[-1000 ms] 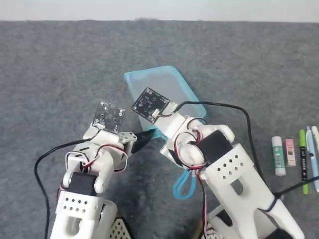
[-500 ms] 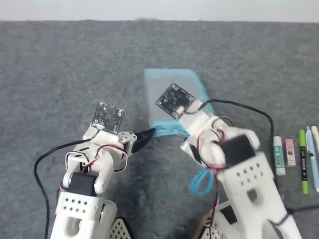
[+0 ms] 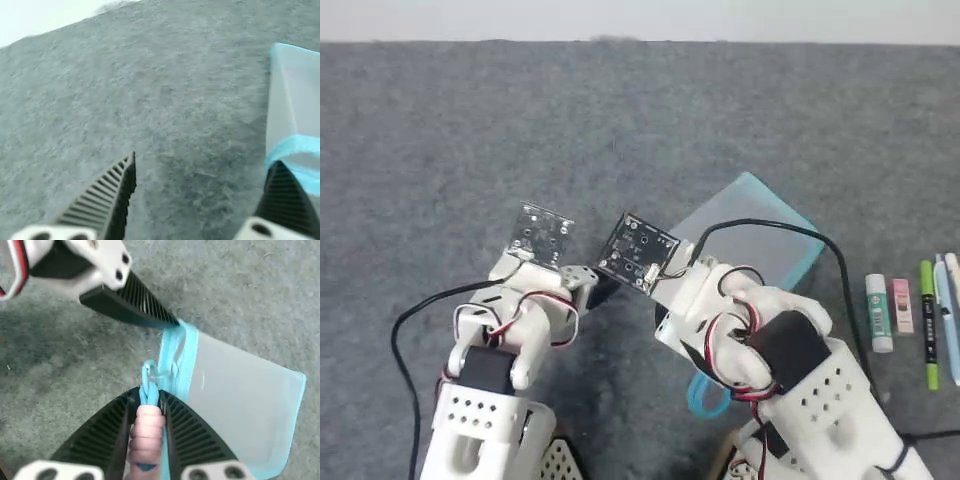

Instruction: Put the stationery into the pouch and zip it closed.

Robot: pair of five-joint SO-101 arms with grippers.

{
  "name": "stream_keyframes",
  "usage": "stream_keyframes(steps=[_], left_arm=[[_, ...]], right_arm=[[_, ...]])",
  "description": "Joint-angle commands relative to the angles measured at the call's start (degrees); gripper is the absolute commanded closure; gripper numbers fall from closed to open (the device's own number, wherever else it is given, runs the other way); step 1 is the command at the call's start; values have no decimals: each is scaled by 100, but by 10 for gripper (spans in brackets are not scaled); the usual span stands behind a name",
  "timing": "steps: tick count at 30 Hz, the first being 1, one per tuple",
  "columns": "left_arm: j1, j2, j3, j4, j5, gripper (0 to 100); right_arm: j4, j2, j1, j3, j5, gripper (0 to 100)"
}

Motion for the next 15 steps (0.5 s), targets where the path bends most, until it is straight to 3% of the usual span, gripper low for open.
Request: stream_keyframes(steps=[1, 9, 15], left_arm=[[651, -105, -40, 141, 97, 618], [1354, -62, 4, -44, 299, 618], [1398, -62, 400, -1020, 299, 649]], right_arm=[[-92, -215, -66, -53, -97, 991], [-92, -268, -101, -53, -97, 991], [-75, -286, -338, 79, -62, 991]])
